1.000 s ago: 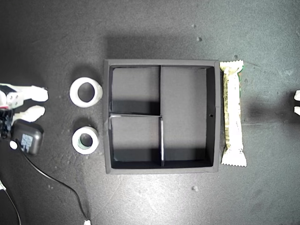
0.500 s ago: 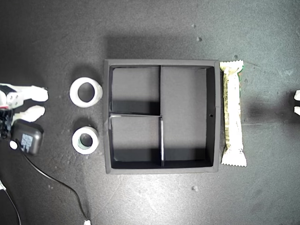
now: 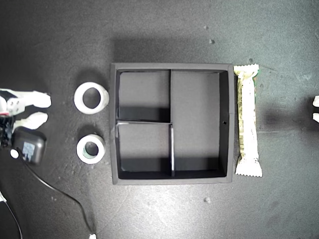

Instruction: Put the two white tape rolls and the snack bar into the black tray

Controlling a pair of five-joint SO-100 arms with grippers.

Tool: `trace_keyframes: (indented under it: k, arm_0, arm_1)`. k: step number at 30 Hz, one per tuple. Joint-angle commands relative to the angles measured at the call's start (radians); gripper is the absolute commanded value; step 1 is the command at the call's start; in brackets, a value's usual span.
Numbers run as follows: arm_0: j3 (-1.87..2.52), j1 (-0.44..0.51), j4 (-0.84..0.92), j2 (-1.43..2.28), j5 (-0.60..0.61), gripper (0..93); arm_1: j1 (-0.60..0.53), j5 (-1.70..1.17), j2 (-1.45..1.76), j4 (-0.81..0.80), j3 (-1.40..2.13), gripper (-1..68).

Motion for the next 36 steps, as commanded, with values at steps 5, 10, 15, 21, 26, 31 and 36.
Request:
trace_keyframes:
  k: [5, 10, 15, 21, 26, 31, 36]
  arm_0:
    - [0.058, -0.029, 0.003, 0.051, -0.160, 0.0]
    - [0.058, 0.063, -0.029, 0.049, -0.259, 0.0]
    - [0.057, 0.135, -0.195, 0.048, -0.181, 0.0]
    - [-0.078, 0.155, -0.411, 0.048, 0.069, 4.2]
    - [-0.210, 0.152, -0.518, 0.048, 0.282, 10.1]
    - [-0.222, 0.130, -0.566, -0.069, 0.344, 16.7]
    - [-0.391, 0.112, -0.641, -0.480, 0.393, 21.8]
  arm_1:
    - [0.067, -0.130, 0.003, -0.110, 0.012, -0.2]
    - [0.123, -0.126, 0.003, -0.348, 0.012, -0.4]
    - [0.173, 0.187, 0.003, -0.347, 0.012, -0.5]
    - [0.207, 0.328, 0.003, -0.380, 0.012, -0.5]
    - [0.238, -0.101, 0.003, -0.716, 0.009, -0.5]
    - [0.141, -0.598, -0.014, -0.733, -0.173, -0.4]
    - [0.025, -0.821, -0.245, -0.591, -0.469, -0.3]
